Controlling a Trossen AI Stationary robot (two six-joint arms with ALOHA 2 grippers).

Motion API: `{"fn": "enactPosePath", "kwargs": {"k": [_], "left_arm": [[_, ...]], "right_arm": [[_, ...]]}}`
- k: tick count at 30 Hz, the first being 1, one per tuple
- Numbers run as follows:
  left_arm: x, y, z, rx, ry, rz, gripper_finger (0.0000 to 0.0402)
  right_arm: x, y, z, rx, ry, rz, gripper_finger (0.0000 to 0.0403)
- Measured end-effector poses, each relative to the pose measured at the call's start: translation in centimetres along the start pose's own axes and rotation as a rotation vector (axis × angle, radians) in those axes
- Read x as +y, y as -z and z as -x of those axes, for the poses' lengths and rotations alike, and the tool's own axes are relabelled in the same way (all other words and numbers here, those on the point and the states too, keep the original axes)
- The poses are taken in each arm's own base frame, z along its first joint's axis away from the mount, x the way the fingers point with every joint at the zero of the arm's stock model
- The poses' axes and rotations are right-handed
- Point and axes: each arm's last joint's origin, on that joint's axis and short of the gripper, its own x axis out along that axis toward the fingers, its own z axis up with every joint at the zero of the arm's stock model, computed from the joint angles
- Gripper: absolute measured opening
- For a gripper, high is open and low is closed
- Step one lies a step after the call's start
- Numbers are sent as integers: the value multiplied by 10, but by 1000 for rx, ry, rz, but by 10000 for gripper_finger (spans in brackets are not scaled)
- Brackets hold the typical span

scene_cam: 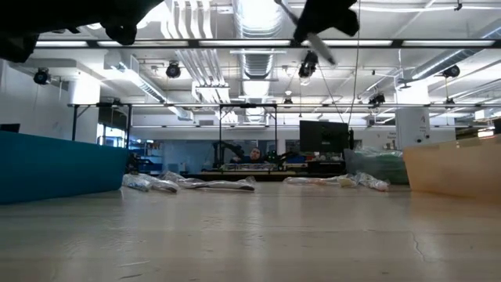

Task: Pick & Place Toothbrushes
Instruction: Put the purple toothbrush into the orange bin

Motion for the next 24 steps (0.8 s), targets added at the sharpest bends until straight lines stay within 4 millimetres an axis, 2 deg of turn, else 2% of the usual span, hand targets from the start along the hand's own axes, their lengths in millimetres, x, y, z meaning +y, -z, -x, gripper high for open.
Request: {"fn": "enactPosePath", "kwargs": {"k": [6,13,17,24], "left_arm": [[0,0,0,0,0,3,97],[0,0,0,0,0,10,97],[0,0,0,3,1,11,97],[0,2,0,16,4,5,97]], "right_arm": [[-14,2,29,163,173,-84,24],[-27,31,51,344,378,-197,24],[-28,49,62,390,451,-237,24],[-31,73,77,364,457,-358,24]]}}
